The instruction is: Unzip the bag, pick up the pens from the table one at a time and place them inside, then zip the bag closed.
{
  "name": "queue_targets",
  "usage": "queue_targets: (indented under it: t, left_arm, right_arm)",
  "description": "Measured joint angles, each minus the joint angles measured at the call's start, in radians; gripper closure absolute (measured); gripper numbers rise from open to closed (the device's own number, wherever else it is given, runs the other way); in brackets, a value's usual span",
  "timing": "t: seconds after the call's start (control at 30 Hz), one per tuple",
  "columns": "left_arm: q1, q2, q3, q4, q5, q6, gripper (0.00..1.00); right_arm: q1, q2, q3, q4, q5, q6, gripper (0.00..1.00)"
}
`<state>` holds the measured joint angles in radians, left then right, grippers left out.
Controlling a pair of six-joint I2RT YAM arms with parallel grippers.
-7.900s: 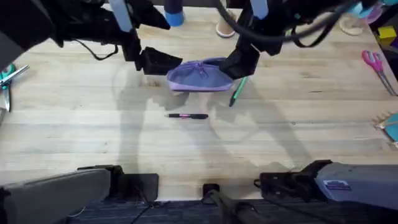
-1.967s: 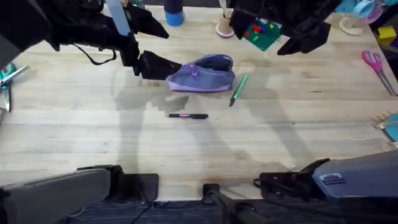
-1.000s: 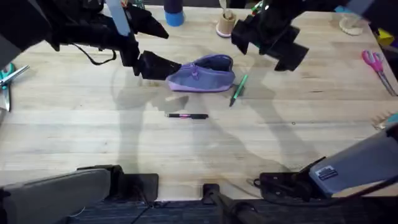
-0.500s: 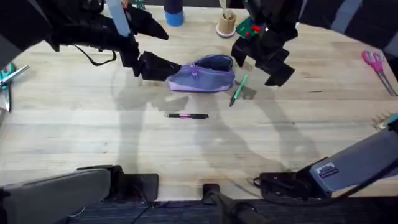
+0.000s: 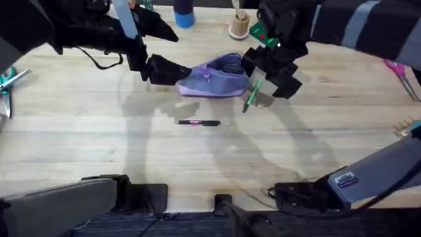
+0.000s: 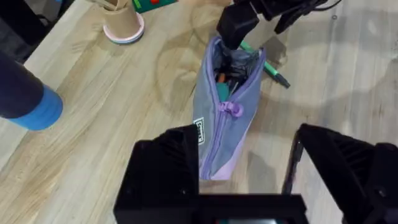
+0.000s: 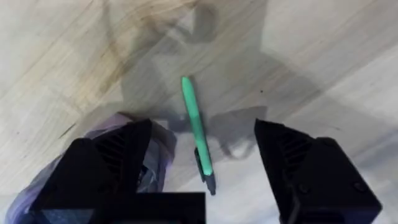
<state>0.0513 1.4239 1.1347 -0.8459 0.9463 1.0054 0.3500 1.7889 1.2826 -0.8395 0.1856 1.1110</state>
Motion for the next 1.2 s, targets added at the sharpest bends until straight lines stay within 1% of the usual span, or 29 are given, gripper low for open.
queue_targets:
  t: [0.1, 0.23, 0.43, 0.53, 0.67, 0.83, 0.87, 0.9, 1.07, 1.13, 1.2]
  left_arm:
    - [0.0, 0.0, 0.0, 0.0, 0.0, 0.0, 0.007]
    - [0.0, 0.0, 0.0, 0.0, 0.0, 0.0, 0.008]
    - [0.0, 0.0, 0.0, 0.0, 0.0, 0.0, 0.008]
    - [0.0, 0.0, 0.0, 0.0, 0.0, 0.0, 0.008]
    - [0.0, 0.0, 0.0, 0.0, 0.0, 0.0, 0.008]
    - [0.0, 0.0, 0.0, 0.0, 0.0, 0.0, 0.008]
    - [0.0, 0.0, 0.0, 0.001, 0.0, 0.0, 0.008]
    - [0.0, 0.0, 0.0, 0.0, 0.0, 0.0, 0.008]
    - [0.0, 0.0, 0.0, 0.001, 0.0, 0.0, 0.008]
    - [0.0, 0.0, 0.0, 0.0, 0.0, 0.0, 0.008]
    - [0.0, 0.0, 0.0, 0.0, 0.0, 0.0, 0.008]
  right_arm:
    - [-0.001, 0.0, -0.027, 0.03, 0.0, 0.0, 0.007]
    - [-0.003, 0.0, -0.042, 0.006, 0.0, 0.008, 0.039]
    - [-0.005, 0.0, -0.048, -0.011, 0.001, 0.036, 0.032]
    - [-0.005, 0.0, -0.048, -0.01, 0.002, 0.042, 0.01]
    - [-0.005, 0.001, -0.048, -0.023, 0.005, 0.047, 0.013]
    - [-0.006, 0.036, -0.045, -0.059, 0.005, 0.073, 0.018]
    - [-0.006, 0.036, -0.045, -0.059, 0.005, 0.075, 0.045]
    - [-0.006, 0.038, -0.045, -0.055, 0.003, 0.076, 0.096]
    - [-0.005, 0.047, -0.039, -0.028, -0.006, 0.09, 0.452]
    - [-0.006, 0.047, -0.039, -0.025, -0.006, 0.093, 0.545]
    - [-0.006, 0.047, -0.039, -0.024, -0.002, 0.095, 0.661]
